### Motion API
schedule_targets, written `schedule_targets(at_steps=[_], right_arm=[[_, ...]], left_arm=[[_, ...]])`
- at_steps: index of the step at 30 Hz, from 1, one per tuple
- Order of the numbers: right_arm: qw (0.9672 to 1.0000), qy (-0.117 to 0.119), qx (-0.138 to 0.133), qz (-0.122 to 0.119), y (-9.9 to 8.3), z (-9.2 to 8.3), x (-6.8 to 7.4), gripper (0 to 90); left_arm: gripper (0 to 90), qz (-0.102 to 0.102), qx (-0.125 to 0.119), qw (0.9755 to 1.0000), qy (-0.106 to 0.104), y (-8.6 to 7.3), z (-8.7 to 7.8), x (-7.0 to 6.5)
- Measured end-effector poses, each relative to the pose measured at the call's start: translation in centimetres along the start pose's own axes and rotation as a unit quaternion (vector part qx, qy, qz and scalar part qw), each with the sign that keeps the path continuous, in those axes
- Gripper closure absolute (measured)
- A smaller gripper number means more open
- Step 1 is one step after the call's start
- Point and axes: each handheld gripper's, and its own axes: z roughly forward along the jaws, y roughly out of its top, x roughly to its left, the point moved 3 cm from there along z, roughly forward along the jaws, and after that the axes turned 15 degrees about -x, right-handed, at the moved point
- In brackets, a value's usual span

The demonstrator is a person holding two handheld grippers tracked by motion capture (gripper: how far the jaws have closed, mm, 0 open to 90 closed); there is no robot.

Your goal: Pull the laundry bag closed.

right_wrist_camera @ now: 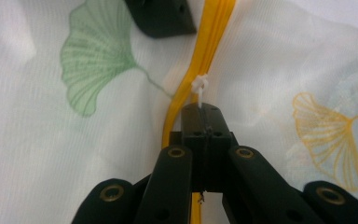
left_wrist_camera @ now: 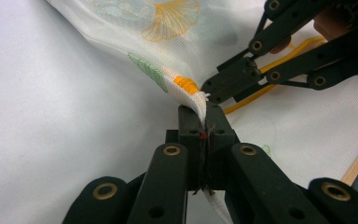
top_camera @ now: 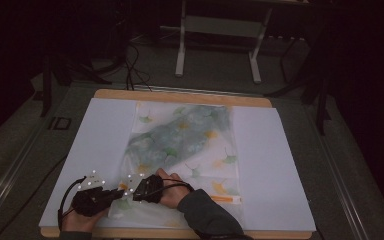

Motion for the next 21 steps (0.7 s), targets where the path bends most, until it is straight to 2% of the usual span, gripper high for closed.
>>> schedule_targets(at_steps=[2, 5, 11, 17, 21], right_arm=[[1.0, 0.0, 0.0, 0.001, -0.1, -0.3, 0.1, 90.0], [0.9998, -0.002, 0.01, -0.014, -0.3, -0.5, 0.2, 90.0], [0.9996, -0.01, 0.021, -0.015, -1.2, -1.4, 0.0, 90.0], [0.9987, -0.025, 0.037, -0.025, -2.5, -2.9, -0.1, 90.0], [0.9971, -0.035, 0.057, -0.036, -3.7, -4.2, -0.3, 90.0]], left_arm=[[88.0, -0.002, -0.002, 1.0, 0.001, 0.0, 0.0, 0.0], [88.0, -0.006, -0.009, 0.9999, 0.0, 0.0, -0.2, 0.2], [88.0, -0.013, -0.02, 0.9997, 0.003, 0.1, -0.6, 0.4], [87.9, -0.019, -0.022, 0.9996, 0.005, 0.1, -0.8, 0.7], [87.9, -0.021, -0.023, 0.9995, 0.007, 0.0, -0.9, 0.7]])
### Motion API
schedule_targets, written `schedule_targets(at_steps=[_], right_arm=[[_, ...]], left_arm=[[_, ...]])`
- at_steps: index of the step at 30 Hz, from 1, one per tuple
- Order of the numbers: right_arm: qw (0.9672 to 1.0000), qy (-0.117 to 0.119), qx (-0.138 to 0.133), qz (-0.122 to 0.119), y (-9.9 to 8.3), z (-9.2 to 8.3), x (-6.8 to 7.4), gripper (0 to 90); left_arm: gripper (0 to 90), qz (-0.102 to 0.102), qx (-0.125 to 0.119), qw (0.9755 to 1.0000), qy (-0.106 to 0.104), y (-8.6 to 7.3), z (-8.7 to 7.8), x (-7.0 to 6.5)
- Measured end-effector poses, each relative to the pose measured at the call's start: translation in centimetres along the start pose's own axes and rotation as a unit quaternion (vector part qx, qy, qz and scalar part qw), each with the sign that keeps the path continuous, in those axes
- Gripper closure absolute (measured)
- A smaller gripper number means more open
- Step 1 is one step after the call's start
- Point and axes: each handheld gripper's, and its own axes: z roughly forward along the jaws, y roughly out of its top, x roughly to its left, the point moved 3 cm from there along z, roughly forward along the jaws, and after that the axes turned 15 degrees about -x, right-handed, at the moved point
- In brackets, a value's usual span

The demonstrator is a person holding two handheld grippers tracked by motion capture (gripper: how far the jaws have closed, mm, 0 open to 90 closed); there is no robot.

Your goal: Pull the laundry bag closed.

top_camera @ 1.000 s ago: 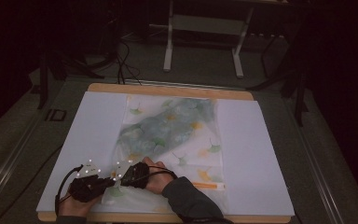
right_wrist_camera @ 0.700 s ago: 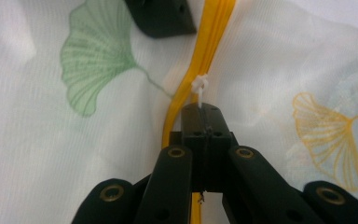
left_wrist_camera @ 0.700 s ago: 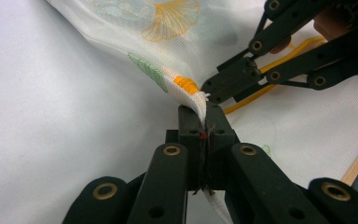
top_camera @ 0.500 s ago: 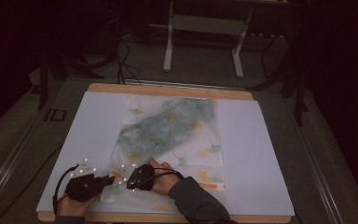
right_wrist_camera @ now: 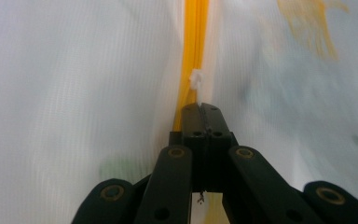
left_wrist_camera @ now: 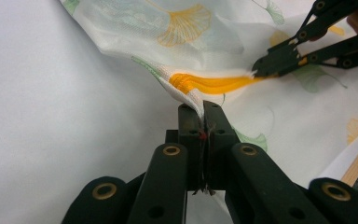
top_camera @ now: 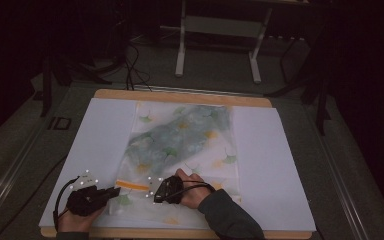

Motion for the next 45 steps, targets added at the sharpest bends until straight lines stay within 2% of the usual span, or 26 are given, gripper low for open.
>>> schedule_targets(at_steps=[6, 11, 13, 16, 17, 23, 26, 27, 37, 45], right_arm=[[0.9997, -0.013, 0.02, 0.0, -2.2, -1.9, -0.3, 90.0], [0.9988, -0.034, 0.036, 0.002, -4.6, -4.3, -0.6, 90.0], [0.9979, -0.039, 0.05, 0.009, -5.8, -5.3, -0.8, 90.0], [0.9972, -0.045, 0.058, 0.017, -7.3, -6.5, -0.8, 90.0], [0.9964, -0.053, 0.062, 0.02, -7.9, -7.1, -0.8, 90.0], [0.9944, -0.068, 0.072, 0.038, -10.6, -9.8, -0.6, 90.0], [0.9934, -0.078, 0.072, 0.043, -11.5, -11.0, -0.2, 90.0], [0.9926, -0.082, 0.073, 0.052, -12.0, -11.6, 0.0, 90.0], [0.9889, -0.099, 0.084, 0.073, -14.6, -14.2, 0.6, 90.0], [0.9837, -0.117, 0.09, 0.102, -17.0, -16.8, 1.3, 90.0]], left_arm=[[87.9, -0.001, 0.003, 1.0, 0.0, -0.1, 0.1, 0.0], [87.9, 0.0, 0.006, 1.0, 0.001, -0.2, 0.0, 0.1], [88.0, -0.002, 0.007, 1.0, 0.002, -0.2, 0.0, 0.2], [88.0, -0.003, 0.012, 0.9999, 0.003, -0.4, 0.0, 0.2], [88.0, -0.003, 0.012, 0.9999, 0.003, -0.4, 0.0, 0.3], [88.0, -0.006, 0.015, 0.9999, 0.004, -0.6, 0.0, 0.3], [88.0, -0.006, 0.019, 0.9998, 0.005, -0.7, 0.0, 0.3], [88.0, -0.006, 0.02, 0.9998, 0.004, -0.7, 0.0, 0.3], [88.0, -0.012, 0.028, 0.9995, 0.003, -0.9, 0.1, 0.4], [88.0, -0.015, 0.04, 0.9991, 0.002, -1.2, 0.3, 0.4]])
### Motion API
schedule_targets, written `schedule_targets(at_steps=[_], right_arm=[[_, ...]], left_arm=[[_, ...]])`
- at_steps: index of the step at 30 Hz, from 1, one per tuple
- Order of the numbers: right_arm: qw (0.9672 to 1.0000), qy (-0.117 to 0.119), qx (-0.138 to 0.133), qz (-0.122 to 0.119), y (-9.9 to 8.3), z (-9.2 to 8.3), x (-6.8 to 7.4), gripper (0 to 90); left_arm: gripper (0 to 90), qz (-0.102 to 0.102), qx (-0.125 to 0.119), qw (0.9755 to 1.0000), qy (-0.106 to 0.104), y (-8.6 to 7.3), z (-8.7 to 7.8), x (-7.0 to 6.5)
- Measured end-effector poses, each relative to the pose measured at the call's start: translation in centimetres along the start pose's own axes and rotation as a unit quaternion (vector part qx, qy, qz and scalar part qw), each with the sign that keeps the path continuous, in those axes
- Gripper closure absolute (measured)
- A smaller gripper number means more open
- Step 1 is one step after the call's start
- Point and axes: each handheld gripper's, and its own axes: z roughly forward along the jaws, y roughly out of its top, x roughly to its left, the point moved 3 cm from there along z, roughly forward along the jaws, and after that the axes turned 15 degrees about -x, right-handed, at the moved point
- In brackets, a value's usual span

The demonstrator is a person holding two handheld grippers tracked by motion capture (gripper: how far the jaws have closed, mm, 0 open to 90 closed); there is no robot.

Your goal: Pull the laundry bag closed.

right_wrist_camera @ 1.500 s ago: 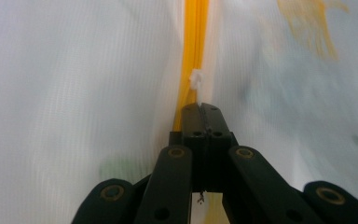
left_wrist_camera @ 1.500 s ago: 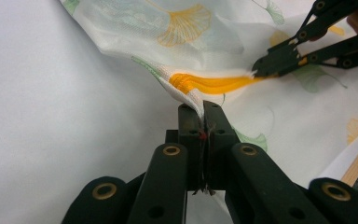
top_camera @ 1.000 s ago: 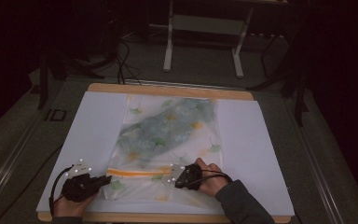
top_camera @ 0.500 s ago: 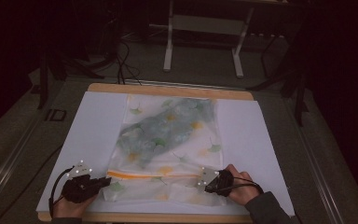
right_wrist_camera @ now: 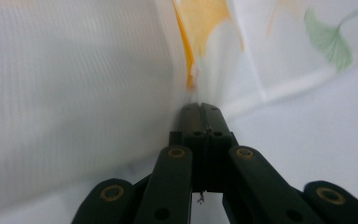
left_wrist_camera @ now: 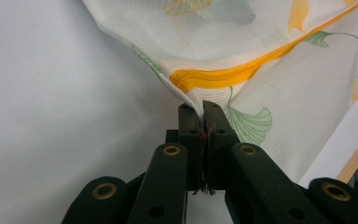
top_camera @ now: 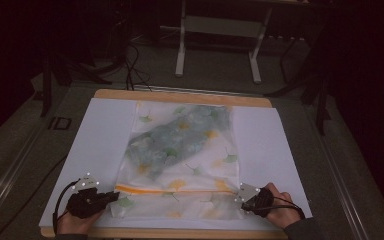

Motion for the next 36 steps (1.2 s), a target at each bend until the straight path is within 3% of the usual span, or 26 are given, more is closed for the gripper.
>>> schedule_targets(at_steps=[2, 3, 4, 5, 8, 13, 19, 22, 24, 29, 33, 36], right_arm=[[0.9999, -0.01, 0.006, 0.007, -0.7, -0.3, -0.2, 90.0], [0.9994, -0.027, 0.023, 0.003, -1.4, -0.3, -0.5, 90.0], [0.9992, -0.031, 0.022, 0.012, -1.8, -0.4, -0.7, 90.0], [0.9991, -0.022, 0.007, 0.036, -2.3, -0.7, -0.9, 90.0], [0.9975, -0.028, -0.017, 0.063, -2.8, -1.3, -0.9, 90.0], [0.9947, -0.032, -0.043, 0.088, -2.7, -1.2, -1.1, 90.0], [0.9899, -0.037, -0.067, 0.119, -2.7, -0.9, -1.2, 90.0], [0.9861, -0.046, -0.079, 0.138, -2.8, -0.9, -1.5, 90.0], [0.9824, -0.055, -0.09, 0.154, -2.9, -0.9, -1.8, 89.5], [0.9693, -0.081, -0.112, 0.203, -3.6, -1.0, -2.6, 84.2], [0.959, -0.09, -0.122, 0.239, -4.0, -0.8, -3.0, 69.2], [0.9429, -0.098, -0.134, 0.289, -4.4, -0.6, -3.6, 59.2]], left_arm=[[88.2, -0.002, 0.009, 0.9999, 0.014, -0.2, 0.0, 0.1], [88.2, -0.007, 0.007, 0.9999, 0.013, -0.3, 0.0, 0.2], [88.1, -0.016, 0.001, 0.9999, 0.002, -0.3, -0.2, 0.3], [87.1, -0.017, -0.001, 0.9998, -0.007, -0.3, -0.3, 0.4], [78.8, -0.018, 0.002, 0.9997, -0.014, -0.4, -0.2, 0.4], [60.5, -0.004, -0.008, 0.9999, -0.004, -0.2, -0.3, 0.2], [54.2, -0.002, -0.042, 0.9988, 0.025, 0.2, -1.2, 0.9], [52.0, 0.004, -0.053, 0.9972, 0.054, 0.3, -1.4, 1.2], [51.2, 0.011, -0.059, 0.9953, 0.076, 0.3, -1.4, 1.5], [50.6, 0.019, -0.062, 0.9885, 0.137, 0.5, -0.8, 2.7], [49.6, 0.023, -0.065, 0.9819, 0.176, 0.6, -0.6, 3.1], [49.5, 0.021, -0.073, 0.9765, 0.202, 0.8, -0.6, 3.6]])
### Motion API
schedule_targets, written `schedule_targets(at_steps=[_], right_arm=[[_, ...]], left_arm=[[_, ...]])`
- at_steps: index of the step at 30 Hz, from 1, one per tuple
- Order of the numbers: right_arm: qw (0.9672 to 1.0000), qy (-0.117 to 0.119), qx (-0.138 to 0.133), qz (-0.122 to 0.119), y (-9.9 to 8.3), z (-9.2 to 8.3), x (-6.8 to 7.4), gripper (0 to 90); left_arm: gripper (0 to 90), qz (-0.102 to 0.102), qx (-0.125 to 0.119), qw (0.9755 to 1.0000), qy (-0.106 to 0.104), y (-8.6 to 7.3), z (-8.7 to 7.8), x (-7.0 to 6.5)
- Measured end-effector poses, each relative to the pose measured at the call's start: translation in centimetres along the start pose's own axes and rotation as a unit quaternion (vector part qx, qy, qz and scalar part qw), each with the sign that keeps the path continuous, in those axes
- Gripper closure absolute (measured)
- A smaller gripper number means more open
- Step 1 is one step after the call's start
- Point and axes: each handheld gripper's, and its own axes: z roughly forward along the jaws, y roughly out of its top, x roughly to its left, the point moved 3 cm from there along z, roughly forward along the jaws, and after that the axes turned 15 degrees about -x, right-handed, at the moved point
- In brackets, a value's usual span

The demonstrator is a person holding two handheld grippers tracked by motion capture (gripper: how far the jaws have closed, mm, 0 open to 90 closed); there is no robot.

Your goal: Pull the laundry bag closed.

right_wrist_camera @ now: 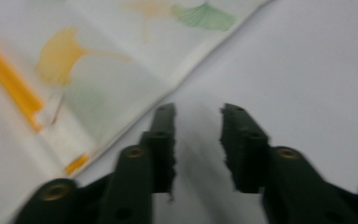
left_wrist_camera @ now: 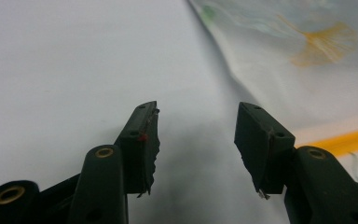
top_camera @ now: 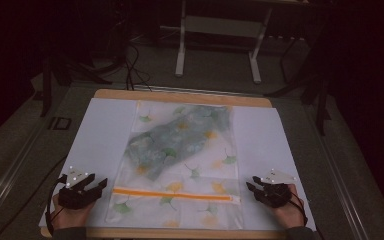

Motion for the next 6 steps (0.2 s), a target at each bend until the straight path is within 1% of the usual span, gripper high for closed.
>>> schedule_targets(at_steps=[1, 2, 4, 6], right_arm=[[0.9998, -0.004, -0.001, 0.021, 0.0, 0.1, -0.2, 56.6], [0.9993, -0.009, -0.002, 0.037, 0.0, 0.2, -0.5, 53.7], [0.9974, -0.018, -0.005, 0.069, 0.0, 0.5, -0.7, 49.0], [0.9955, -0.02, -0.009, 0.092, 0.1, 0.8, -0.7, 47.7]], left_arm=[[49.0, -0.001, -0.001, 0.9999, 0.011, 0.0, 0.2, 0.2], [48.3, -0.004, -0.001, 0.9998, 0.02, 0.1, 0.4, 0.3], [46.4, -0.006, -0.001, 0.999, 0.043, 0.1, 1.0, 0.7], [45.2, -0.007, 0.007, 0.9977, 0.068, 0.1, 1.6, 0.9]])
